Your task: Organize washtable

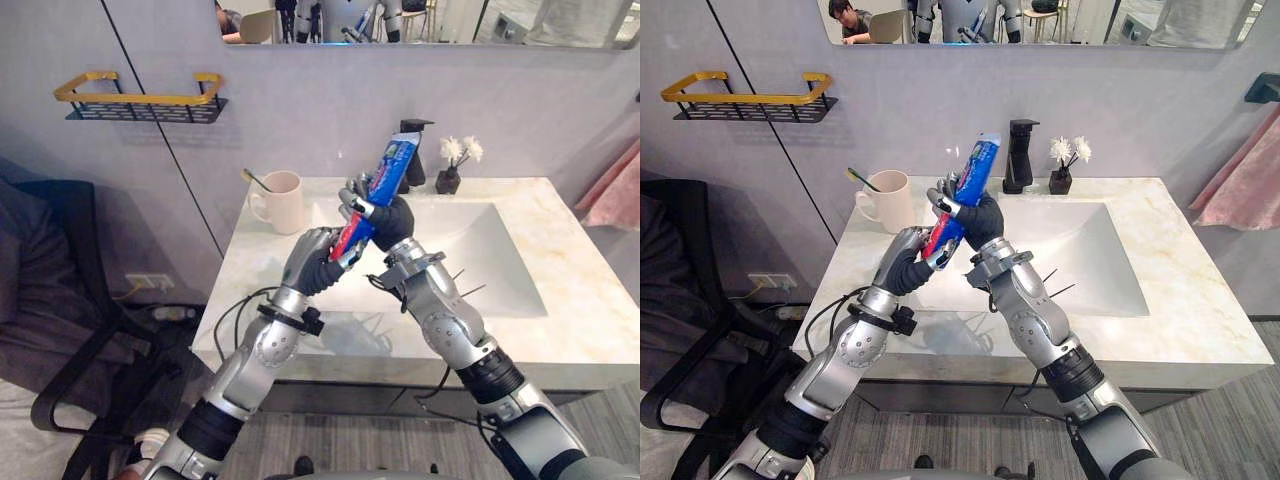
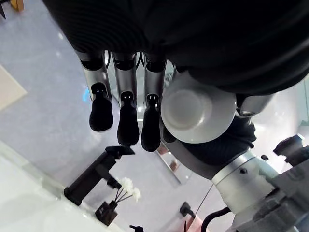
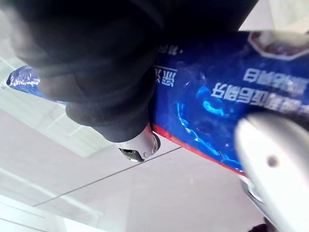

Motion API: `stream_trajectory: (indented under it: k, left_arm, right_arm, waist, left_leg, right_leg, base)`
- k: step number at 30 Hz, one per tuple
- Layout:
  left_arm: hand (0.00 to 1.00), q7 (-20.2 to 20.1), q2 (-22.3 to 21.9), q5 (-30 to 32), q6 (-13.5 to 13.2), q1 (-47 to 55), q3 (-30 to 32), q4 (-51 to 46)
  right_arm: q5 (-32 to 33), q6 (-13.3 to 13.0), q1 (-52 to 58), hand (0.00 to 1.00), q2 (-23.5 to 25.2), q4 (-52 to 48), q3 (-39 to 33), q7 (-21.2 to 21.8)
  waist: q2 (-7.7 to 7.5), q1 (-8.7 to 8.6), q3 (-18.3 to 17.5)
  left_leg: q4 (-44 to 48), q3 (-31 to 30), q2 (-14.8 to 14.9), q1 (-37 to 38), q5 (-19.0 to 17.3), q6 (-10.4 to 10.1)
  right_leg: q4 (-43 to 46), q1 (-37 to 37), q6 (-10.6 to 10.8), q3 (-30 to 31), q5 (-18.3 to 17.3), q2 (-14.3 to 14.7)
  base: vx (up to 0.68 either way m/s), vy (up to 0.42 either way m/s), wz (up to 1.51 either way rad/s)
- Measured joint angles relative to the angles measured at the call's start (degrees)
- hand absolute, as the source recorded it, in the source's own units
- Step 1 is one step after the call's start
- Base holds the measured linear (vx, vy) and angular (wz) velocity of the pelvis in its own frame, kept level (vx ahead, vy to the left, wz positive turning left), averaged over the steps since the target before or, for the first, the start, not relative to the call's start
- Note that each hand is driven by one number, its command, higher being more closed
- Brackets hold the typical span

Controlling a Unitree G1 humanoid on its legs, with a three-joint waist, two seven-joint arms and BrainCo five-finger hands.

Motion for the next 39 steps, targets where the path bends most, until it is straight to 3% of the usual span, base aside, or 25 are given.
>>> stream_trajectory:
  k: [1,6,11,15,18,20,28,36,39]
  left_arm:
    - [0.0,1.7,-0.7,-0.2,0.6,3.4,7.0,-1.2]
    - [0.0,7.3,-2.4,-3.5,1.6,11.8,24.7,-6.4]
    - [0.0,11.1,-9.2,-11.8,1.2,16.4,33.7,-6.5]
    - [0.0,10.9,-13.0,-21.6,1.4,19.3,39.0,6.0]
    - [0.0,8.9,-14.1,-29.0,1.7,21.9,39.8,16.4]
    - [0.0,6.7,-14.4,-30.2,2.1,22.7,39.9,23.0]
    - [0.0,-4.3,-13.5,-29.1,6.1,24.2,33.5,51.7]
    - [0.0,-6.6,-10.8,-25.7,6.3,23.8,27.9,55.7]
    - [0.0,-7.5,-9.9,-24.7,6.3,23.3,26.1,55.7]
  right_arm:
    - [-1.1,-1.8,1.4,1.0,0.0,-1.4,-5.7,-0.7]
    - [-4.1,-6.5,6.9,1.0,-0.4,-5.3,-18.3,-3.1]
    - [-8.7,-7.1,10.3,1.0,-0.4,-6.5,-21.8,-4.9]
    - [-11.7,-7.1,12.8,1.0,-0.2,-6.5,-26.4,-7.2]
    - [-14.7,-7.0,13.3,1.0,0.6,-6.5,-29.6,-8.4]
    - [-16.3,-7.0,13.3,1.0,0.7,-6.5,-30.2,-9.0]
    - [-24.0,-5.3,11.8,1.0,0.7,-2.3,-28.6,-11.1]
    - [-31.0,-3.9,2.1,1.0,-0.3,5.1,-26.2,-14.3]
    - [-31.2,-3.9,-6.9,1.0,-5.1,10.6,-24.1,-15.3]
  waist:
    - [0.0,0.0,0.0]
    - [-0.03,0.15,0.0]
    - [-0.08,0.3,-0.1]
    - [-0.21,1.3,-1.3]
    - [-0.88,1.62,-2.1]
    - [-1.09,1.69,-2.2]
    - [-2.28,2.52,-2.5]
    - [-3.08,3.85,-1.6]
    - [-3.25,5.14,-0.9]
  left_leg:
    - [-0.1,-0.1,-0.2,0.1,0.0,0.0]
    - [-0.3,0.0,-0.6,0.3,0.0,0.0]
    - [-0.4,-0.2,-0.5,0.3,0.0,0.0]
    - [-0.4,-1.1,-0.6,-0.2,0.0,0.0]
    - [-0.4,-1.8,-0.6,-0.8,0.0,-0.1]
    - [-0.4,-2.1,-0.7,-1.0,0.0,-0.1]
    - [-0.4,-3.6,-0.8,-2.9,-0.1,-0.4]
    - [-0.4,-6.5,-0.7,-4.5,0.6,-0.7]
    - [-0.3,-7.5,-0.5,-5.8,1.0,-0.7]
  right_leg:
    - [0.0,0.2,0.3,-0.2,-0.2,-0.1]
    - [-0.2,0.6,0.5,-0.8,-0.5,-0.6]
    - [-0.3,0.7,0.5,-1.0,-0.5,-0.7]
    - [-0.8,0.7,0.5,-1.7,-0.5,-0.9]
    - [-1.1,0.7,0.5,-2.7,-0.5,-0.9]
    - [-1.1,0.7,0.5,-3.0,-0.7,-0.9]
    - [-1.0,-0.5,0.5,-4.6,-0.7,-1.0]
    - [-1.1,-0.6,0.0,-7.4,-1.1,-0.6]
    - [-1.0,-1.4,-0.1,-7.9,-1.1,-0.3]
  base:
    - [-0.01,-0.011,0.07]
    - [0.0,-0.003,0.05]
    - [0.0,-0.004,0.01]
    - [-0.01,-0.021,0.09]
    - [0.0,-0.029,0.15]
    - [-0.01,-0.025,0.1]
    - [-0.01,-0.021,0.1]
    - [-0.01,-0.03,0.17]
    - [0.0,-0.03,0.12]
